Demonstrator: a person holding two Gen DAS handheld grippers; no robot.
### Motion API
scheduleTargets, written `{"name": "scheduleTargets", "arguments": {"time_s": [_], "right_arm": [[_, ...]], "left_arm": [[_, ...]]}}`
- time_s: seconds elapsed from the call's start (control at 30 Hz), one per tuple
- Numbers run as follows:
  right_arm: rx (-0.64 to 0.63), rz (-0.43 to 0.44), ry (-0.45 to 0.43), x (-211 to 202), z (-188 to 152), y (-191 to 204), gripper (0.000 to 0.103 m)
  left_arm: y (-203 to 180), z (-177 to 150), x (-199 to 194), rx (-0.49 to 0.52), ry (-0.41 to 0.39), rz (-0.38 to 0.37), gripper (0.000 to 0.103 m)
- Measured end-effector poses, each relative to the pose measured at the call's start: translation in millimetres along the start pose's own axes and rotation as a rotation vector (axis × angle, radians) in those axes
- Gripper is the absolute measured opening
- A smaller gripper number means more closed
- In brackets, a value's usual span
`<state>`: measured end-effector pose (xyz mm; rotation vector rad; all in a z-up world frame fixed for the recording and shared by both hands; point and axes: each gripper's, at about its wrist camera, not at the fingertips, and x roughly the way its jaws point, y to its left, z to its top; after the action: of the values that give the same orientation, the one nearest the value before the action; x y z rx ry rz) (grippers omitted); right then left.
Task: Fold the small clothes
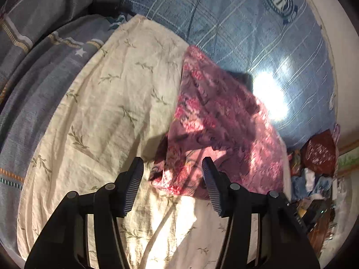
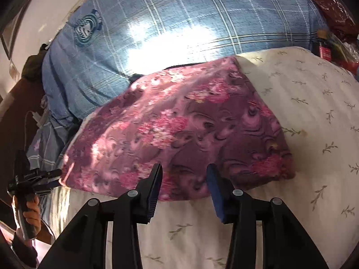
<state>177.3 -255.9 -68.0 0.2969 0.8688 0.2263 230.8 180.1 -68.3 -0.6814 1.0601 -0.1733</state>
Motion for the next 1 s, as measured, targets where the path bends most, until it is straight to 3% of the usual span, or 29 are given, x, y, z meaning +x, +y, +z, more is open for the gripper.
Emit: {"name": "scheduleTargets", "arguments": {"time_s": [0.13,0.3,0.4,0.5,0.57,0.73,0.8,0.83,0.87,1.0], "right_arm": [[-0.233,0.036,0.027,20,-10,76,0.054],[-0.54,0.076,0.116,69,-46,179,0.056],[-0.691,0.037,0.104,89,-67,224,0.058],[-0.816,-0.037,0.08,110,-80,254,0.066],[-0.913,-0.102,0.024,120,-88,270,0.068],[-0.971,-0.222,-0.074,133,-83,286,0.065],[-0.959,-0.223,-0.094,133,-75,283,0.053],[-0.955,-0.21,-0.091,133,-72,282,0.03],[-0.95,-0.196,-0.092,134,-67,281,0.021],[-0.953,-0.162,-0.167,115,-66,277,0.013]], "left_arm": [[18,13,-9,-0.089,-0.002,-0.073,0.053],[30,20,-4,-0.109,0.039,-0.073,0.053],[35,26,-3,-0.116,0.066,-0.089,0.053],[33,32,0,-0.096,0.085,-0.081,0.053],[30,38,2,-0.076,0.097,-0.073,0.055],[24,58,13,-0.063,0.136,-0.083,0.057],[19,69,21,-0.076,0.156,-0.097,0.057],[16,75,26,-0.082,0.166,-0.11,0.059],[11,82,32,-0.087,0.182,-0.125,0.066],[-9,103,62,-0.09,0.258,-0.189,0.071]]}}
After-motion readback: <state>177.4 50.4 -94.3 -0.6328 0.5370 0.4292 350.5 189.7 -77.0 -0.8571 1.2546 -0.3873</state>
